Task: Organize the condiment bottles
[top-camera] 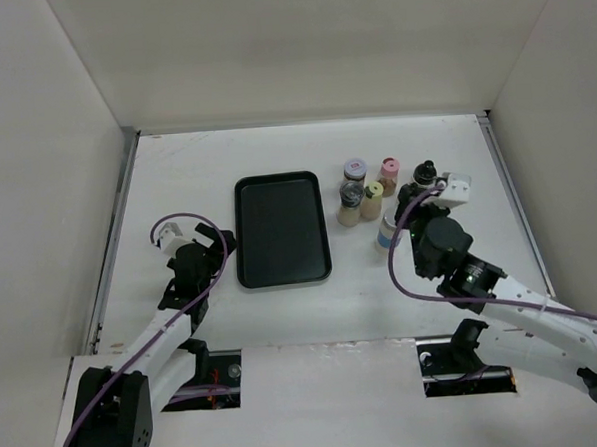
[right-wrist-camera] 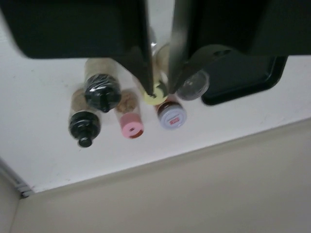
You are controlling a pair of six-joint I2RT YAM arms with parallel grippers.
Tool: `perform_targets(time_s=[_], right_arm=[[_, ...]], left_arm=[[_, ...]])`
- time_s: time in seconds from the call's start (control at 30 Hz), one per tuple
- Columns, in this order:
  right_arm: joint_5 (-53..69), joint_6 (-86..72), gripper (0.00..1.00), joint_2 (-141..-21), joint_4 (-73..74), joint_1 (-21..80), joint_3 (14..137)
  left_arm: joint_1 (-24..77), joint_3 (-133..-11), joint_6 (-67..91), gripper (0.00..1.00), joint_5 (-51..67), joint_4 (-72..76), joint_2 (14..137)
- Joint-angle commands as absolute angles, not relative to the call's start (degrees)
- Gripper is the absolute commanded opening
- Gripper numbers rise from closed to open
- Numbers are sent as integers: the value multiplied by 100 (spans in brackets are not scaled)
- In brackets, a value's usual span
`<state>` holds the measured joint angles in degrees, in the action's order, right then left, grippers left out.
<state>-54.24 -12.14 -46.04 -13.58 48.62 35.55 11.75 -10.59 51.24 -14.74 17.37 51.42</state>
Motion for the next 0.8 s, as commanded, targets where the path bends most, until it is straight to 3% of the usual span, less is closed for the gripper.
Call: perform_targets(time_s=[0.0, 0.07, 0.13, 0.2, 0.27, 0.77], right_arm=[[-5108, -1493, 30, -4947, 189, 5066, 4296], [-4792, -1704, 62, -5184, 788, 5093, 4473], [-4458, -1958, 82, -5378, 1298, 5084, 4596], [-4281, -2284, 95, -5519, 1634, 4918, 4571], [-4333, -2416, 100, -5528, 1644, 4629, 4430], [-3639, -2557, 100, -6785, 897, 3784, 4465]], left_arm=[[1147, -1046, 5159, 100, -1450, 1916, 5010], [1147, -994, 5168, 100, -1485, 1977, 4940], [1147, -984, 5168, 100, -1529, 2004, 4974], [1138, -1002, 5177, 100, -1477, 1978, 5053], [1138, -1011, 5186, 100, -1424, 1995, 5028], [1120, -976, 5194, 100, -1406, 2135, 5151]])
